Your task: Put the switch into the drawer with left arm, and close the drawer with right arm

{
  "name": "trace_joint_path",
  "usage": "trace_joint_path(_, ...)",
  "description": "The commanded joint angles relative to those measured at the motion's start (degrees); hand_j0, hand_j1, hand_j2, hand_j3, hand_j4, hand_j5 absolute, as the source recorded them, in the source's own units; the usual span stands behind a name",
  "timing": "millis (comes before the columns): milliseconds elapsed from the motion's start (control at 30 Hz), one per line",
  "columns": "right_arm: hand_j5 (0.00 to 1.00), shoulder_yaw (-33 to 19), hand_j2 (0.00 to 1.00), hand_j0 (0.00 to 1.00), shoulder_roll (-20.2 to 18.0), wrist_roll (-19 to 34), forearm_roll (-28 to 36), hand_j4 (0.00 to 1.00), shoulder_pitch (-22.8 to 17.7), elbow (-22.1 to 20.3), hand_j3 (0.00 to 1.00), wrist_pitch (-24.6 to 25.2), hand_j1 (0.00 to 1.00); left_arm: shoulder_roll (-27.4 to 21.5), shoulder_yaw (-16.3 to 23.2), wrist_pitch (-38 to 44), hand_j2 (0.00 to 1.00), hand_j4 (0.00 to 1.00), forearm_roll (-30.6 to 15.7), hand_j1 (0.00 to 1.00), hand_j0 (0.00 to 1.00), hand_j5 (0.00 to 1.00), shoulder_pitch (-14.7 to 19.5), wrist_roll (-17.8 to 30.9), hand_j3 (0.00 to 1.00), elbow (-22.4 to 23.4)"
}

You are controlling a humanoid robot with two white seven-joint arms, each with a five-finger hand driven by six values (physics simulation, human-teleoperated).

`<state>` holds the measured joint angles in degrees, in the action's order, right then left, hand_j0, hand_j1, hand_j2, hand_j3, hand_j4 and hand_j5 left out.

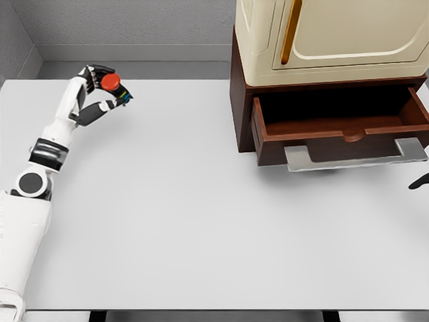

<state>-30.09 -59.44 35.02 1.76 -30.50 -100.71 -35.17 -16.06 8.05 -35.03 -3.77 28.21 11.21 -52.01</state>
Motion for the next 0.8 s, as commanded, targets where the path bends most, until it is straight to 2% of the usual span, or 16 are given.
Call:
trace_joint_path(0,0.71,0.12,0.71,0.71,-0.06,-0.02,0.35,0.71,0.00,-0.02,0.71,0.17,0.71,0.50,-0.06,0.03,0.38,0.38,-0.36,0.38,0.38,0.38,0.00,-0.05,0.38,-1.69)
trace_joint_path(133,0.71,0.21,0.71,0.71,-0.06,-0.02,0.35,0.71,0.00,-0.02,0.71,0.17,0.71,0.86,0.12,0.03,0.38,0.38,-0.36,0.38,0.38,0.38,-0.88,0.12,0.38,-3.89)
trace_joint_path(200,0.71,0.21,0.71,0.71,-0.06,-0.02,0.44,0.71,-0.09,-0.02,0.71,0.17,0.71,0.86,1.70,0.03,0.38,0.38,-0.27,0.38,0.38,0.38,-0.88,-0.05,0.38,-5.03)
trace_joint_path(400,0.71,0.21,0.71,0.71,-0.06,-0.02,0.35,0.71,0.00,-0.02,0.71,0.17,0.71,1.38,2.84,0.03,0.38,0.38,-0.10,0.38,0.38,0.38,-0.97,0.12,0.38,-6.97)
trace_joint_path(433,0.71,0.21,0.71,0.71,-0.06,-0.02,0.35,0.71,0.00,-0.02,0.71,0.17,0.71,1.29,4.25,0.03,0.38,0.38,-0.19,0.38,0.38,0.38,-0.88,0.12,0.38,-7.05)
trace_joint_path(633,0.71,0.21,0.71,0.71,-0.06,-0.02,0.35,0.71,-0.09,-0.02,0.71,0.17,0.71,2.61,5.13,0.03,0.38,0.38,0.17,0.38,0.38,0.38,-0.97,0.21,0.38,-9.95)
trace_joint_path(667,0.71,0.21,0.71,0.71,-0.06,-0.02,0.35,0.71,-0.09,-0.02,0.71,0.17,0.71,2.53,6.80,0.03,0.38,0.38,0.08,0.38,0.38,0.38,-0.79,0.12,0.38,-10.92)
trace_joint_path(767,0.71,0.21,0.71,0.71,-0.06,-0.02,0.35,0.71,-0.09,-0.02,0.71,0.17,0.71,3.05,7.24,0.03,0.38,0.38,0.08,0.38,0.38,0.38,-0.79,0.12,0.38,-11.01)
